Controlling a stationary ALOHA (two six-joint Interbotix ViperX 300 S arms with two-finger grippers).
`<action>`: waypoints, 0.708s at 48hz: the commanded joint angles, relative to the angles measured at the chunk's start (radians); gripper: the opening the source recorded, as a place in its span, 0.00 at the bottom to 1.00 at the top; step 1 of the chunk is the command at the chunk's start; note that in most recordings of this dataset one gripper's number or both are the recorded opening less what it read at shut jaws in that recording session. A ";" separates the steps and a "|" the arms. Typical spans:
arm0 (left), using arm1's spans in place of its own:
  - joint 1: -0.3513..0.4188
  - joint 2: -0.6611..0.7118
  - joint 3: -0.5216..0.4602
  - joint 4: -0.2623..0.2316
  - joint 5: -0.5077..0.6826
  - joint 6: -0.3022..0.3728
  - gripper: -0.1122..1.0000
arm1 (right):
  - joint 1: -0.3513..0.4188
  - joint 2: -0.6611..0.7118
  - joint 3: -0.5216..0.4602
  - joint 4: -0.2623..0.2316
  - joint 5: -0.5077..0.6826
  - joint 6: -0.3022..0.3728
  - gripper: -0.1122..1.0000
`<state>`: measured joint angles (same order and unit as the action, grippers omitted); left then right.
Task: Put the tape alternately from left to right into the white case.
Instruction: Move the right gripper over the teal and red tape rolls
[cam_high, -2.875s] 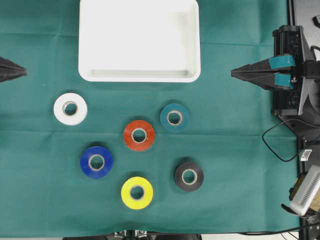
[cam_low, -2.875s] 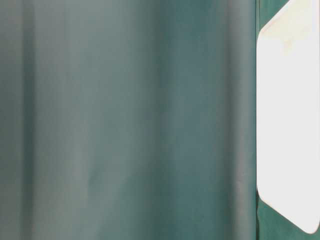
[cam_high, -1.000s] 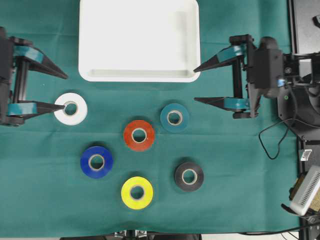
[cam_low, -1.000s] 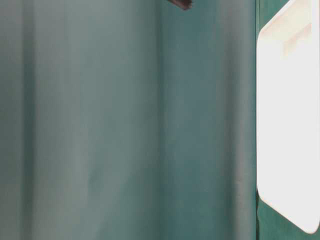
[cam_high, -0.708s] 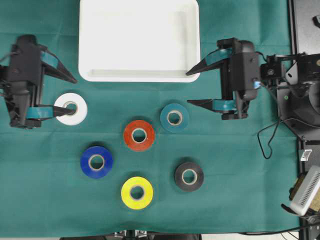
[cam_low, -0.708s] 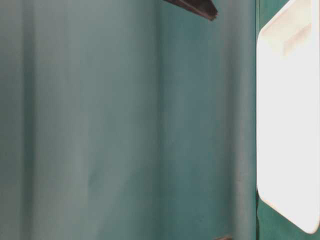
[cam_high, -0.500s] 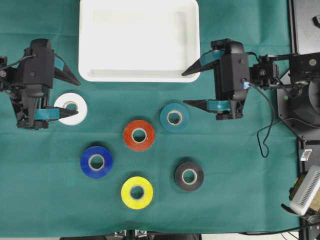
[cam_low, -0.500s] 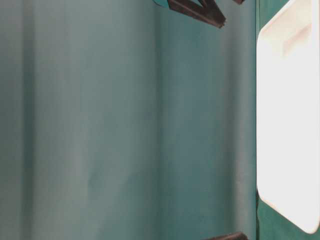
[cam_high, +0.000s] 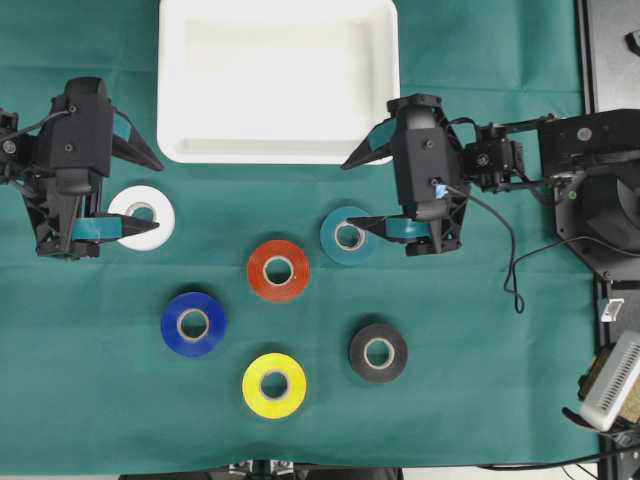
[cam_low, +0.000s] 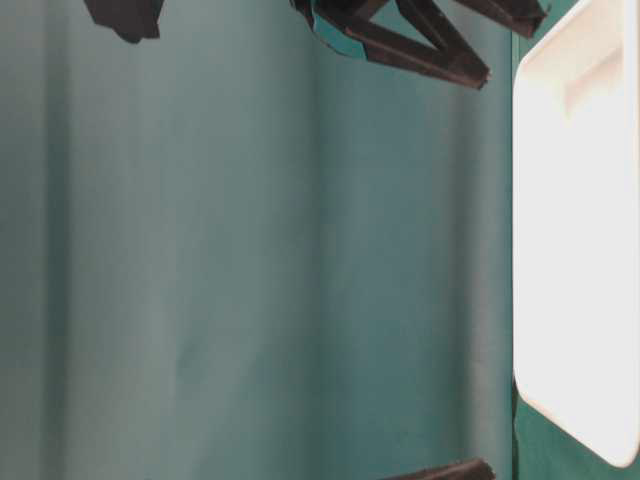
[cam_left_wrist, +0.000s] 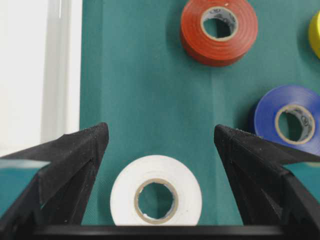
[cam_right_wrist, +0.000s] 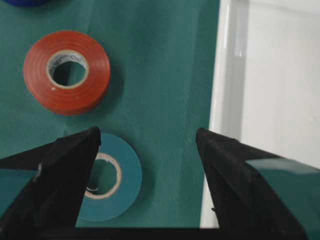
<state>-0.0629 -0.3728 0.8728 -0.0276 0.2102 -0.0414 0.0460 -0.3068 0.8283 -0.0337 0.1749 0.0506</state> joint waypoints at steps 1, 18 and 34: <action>-0.003 -0.008 -0.021 -0.002 -0.003 0.000 0.68 | 0.006 -0.002 -0.029 0.002 -0.005 0.002 0.84; -0.002 -0.008 -0.020 -0.002 0.000 -0.002 0.68 | 0.006 0.000 -0.026 0.002 -0.006 0.002 0.84; -0.002 -0.008 -0.018 -0.002 0.000 -0.002 0.68 | 0.023 -0.002 -0.026 0.002 -0.009 0.003 0.84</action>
<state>-0.0629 -0.3728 0.8728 -0.0276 0.2132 -0.0430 0.0568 -0.2991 0.8222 -0.0337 0.1733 0.0522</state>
